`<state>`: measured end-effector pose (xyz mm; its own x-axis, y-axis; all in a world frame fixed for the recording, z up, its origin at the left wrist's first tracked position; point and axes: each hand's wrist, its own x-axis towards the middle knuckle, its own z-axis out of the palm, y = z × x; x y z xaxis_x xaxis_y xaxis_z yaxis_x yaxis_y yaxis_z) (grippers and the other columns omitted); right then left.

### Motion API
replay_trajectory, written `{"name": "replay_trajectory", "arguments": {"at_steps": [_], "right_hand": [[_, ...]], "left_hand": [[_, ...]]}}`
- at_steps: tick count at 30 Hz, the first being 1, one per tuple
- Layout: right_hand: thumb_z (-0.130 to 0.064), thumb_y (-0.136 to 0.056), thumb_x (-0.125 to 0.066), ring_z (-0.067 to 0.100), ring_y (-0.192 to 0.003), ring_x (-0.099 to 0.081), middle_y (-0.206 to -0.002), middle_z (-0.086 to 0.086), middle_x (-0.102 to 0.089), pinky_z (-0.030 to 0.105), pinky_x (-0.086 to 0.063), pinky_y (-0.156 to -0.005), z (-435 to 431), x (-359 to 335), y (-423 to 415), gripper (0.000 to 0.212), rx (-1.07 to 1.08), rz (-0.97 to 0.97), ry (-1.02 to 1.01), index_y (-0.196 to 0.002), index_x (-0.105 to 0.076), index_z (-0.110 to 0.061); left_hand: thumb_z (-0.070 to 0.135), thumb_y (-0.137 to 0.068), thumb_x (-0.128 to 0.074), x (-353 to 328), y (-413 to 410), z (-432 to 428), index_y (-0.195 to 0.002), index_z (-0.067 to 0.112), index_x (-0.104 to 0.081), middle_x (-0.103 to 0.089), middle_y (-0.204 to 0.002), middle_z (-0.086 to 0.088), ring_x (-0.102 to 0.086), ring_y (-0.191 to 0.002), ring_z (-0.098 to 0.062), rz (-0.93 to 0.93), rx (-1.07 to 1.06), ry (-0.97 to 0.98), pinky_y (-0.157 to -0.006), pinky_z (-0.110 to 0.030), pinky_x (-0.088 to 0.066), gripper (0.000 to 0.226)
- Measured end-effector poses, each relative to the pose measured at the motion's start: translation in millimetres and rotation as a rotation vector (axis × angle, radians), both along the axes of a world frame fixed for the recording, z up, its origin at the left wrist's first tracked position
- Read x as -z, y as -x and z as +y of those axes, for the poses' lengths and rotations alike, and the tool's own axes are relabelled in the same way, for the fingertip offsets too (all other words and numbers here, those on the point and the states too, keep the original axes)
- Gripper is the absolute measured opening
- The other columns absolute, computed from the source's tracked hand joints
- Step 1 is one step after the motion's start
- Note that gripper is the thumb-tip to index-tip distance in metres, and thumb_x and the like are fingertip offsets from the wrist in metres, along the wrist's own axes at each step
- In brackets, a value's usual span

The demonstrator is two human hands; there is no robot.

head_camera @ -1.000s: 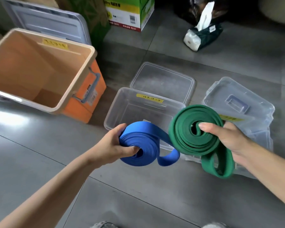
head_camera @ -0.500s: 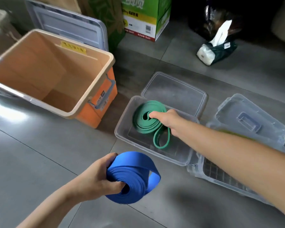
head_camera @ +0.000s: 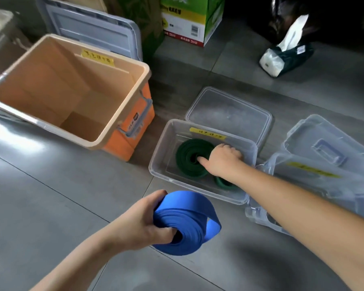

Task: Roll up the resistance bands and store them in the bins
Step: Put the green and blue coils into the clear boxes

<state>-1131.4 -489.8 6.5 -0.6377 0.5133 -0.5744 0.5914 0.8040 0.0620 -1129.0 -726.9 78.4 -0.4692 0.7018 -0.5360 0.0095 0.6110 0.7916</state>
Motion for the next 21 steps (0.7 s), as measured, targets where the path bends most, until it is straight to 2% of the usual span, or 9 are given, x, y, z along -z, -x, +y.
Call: {"name": "replay_trajectory", "arguments": {"at_steps": [2, 3, 6, 8, 12, 15, 17, 19, 21], "right_hand": [[-0.066, -0.087, -0.041, 0.033, -0.122, -0.045, -0.135, 0.017, -0.045, 0.041, -0.042, -0.095, -1.3, -22.1, -13.0, 0.080, -0.152, 0.166, 0.072, -0.133, -0.042, -0.001], [-0.063, -0.088, -0.043, 0.029, -0.121, -0.047, -0.131, 0.013, -0.050, 0.041, -0.042, -0.098, -2.3, -34.1, -22.5, 0.070, -0.187, 0.308, 0.231, -0.127, -0.051, -0.006], [-0.061, -0.083, -0.032, 0.018, -0.110, -0.057, -0.113, 0.005, -0.064, 0.038, -0.042, -0.101, -8.7, -80.4, -62.2, 0.067, 0.041, 0.516, 0.945, -0.113, -0.064, -0.011], [-0.064, -0.080, -0.025, 0.014, -0.108, -0.059, -0.112, 0.002, -0.065, 0.034, -0.043, -0.102, -7.4, -95.0, -92.8, 0.070, 0.221, 0.518, 1.158, -0.115, -0.063, -0.015], [-0.085, -0.065, -0.046, 0.010, -0.107, -0.061, -0.114, -0.006, -0.063, 0.039, -0.048, -0.098, 11.0, -99.5, -148.3, 0.074, 0.413, 0.706, 1.107, -0.119, -0.050, -0.035], [-0.053, -0.067, -0.072, 0.006, -0.101, -0.063, -0.109, -0.008, -0.066, 0.030, -0.051, -0.091, 23.4, -106.5, -178.1, 0.056, 0.586, 0.859, 1.077, -0.115, -0.050, -0.032], [-0.038, -0.063, -0.083, 0.002, -0.099, -0.063, -0.107, -0.012, -0.066, 0.024, -0.053, -0.085, 32.1, -113.3, -190.5, 0.064, 0.705, 0.910, 1.067, -0.116, -0.048, -0.032], [-0.037, -0.059, -0.080, 0.005, -0.096, -0.065, -0.105, -0.010, -0.066, 0.027, -0.056, -0.079, 49.8, -113.3, -200.9, 0.062, 0.852, 0.915, 1.010, -0.113, -0.050, -0.030], [-0.032, -0.067, -0.075, 0.010, -0.087, -0.068, -0.099, -0.005, -0.069, 0.027, -0.057, -0.071, 75.4, -110.1, -207.8, 0.042, 0.967, 0.895, 0.987, -0.104, -0.056, -0.026]], "left_hand": [[0.036, -0.053, -0.067, -4.3, -0.3, 11.0, -0.093, 0.024, -0.054, -0.062, -0.081, 0.011, -0.062, -0.074, -0.009, -0.003, 0.032, -0.021, -0.059, -0.027, -0.054, 0.044], [0.035, -0.054, -0.067, -6.3, -1.3, 16.8, -0.096, 0.025, -0.055, -0.063, -0.085, 0.011, -0.063, -0.077, -0.010, -0.009, 0.056, -0.035, -0.061, -0.028, -0.055, 0.045], [0.038, -0.054, -0.067, -13.8, -5.5, 37.4, -0.100, 0.026, -0.055, -0.063, -0.087, 0.009, -0.064, -0.079, -0.010, 0.025, 0.095, -0.057, -0.064, -0.030, -0.056, 0.049], [0.042, -0.051, -0.067, -21.1, -7.7, 53.8, -0.095, 0.022, -0.055, -0.063, -0.084, 0.005, -0.064, -0.074, -0.011, 0.060, 0.053, -0.075, -0.060, -0.030, -0.055, 0.050], [0.043, -0.046, -0.068, -34.5, -15.2, 93.8, -0.093, 0.017, -0.056, -0.066, -0.084, -0.001, -0.065, -0.072, -0.015, 0.086, -0.010, -0.133, -0.062, -0.036, -0.057, 0.055], [0.038, -0.045, -0.070, -39.4, -30.5, 133.7, -0.091, 0.012, -0.058, -0.068, -0.081, -0.006, -0.065, -0.071, -0.024, 0.033, -0.078, -0.160, -0.063, -0.040, -0.054, 0.055], [0.032, -0.050, -0.072, -39.6, -47.0, 162.6, -0.090, 0.012, -0.058, -0.067, -0.081, -0.006, -0.065, -0.071, -0.020, -0.039, -0.082, -0.130, -0.060, -0.034, -0.053, 0.046], [0.029, -0.057, -0.076, -38.4, -63.9, 189.1, -0.092, 0.012, -0.060, -0.069, -0.090, -0.009, -0.068, -0.081, -0.021, -0.231, -0.074, -0.055, -0.066, -0.034, -0.056, 0.042], [0.026, -0.072, -0.078, -39.4, -77.7, 212.4, -0.095, 0.012, -0.062, -0.068, -0.101, -0.008, -0.067, -0.090, -0.020, -0.434, -0.051, 0.000, -0.074, -0.043, -0.058, 0.032]]}}
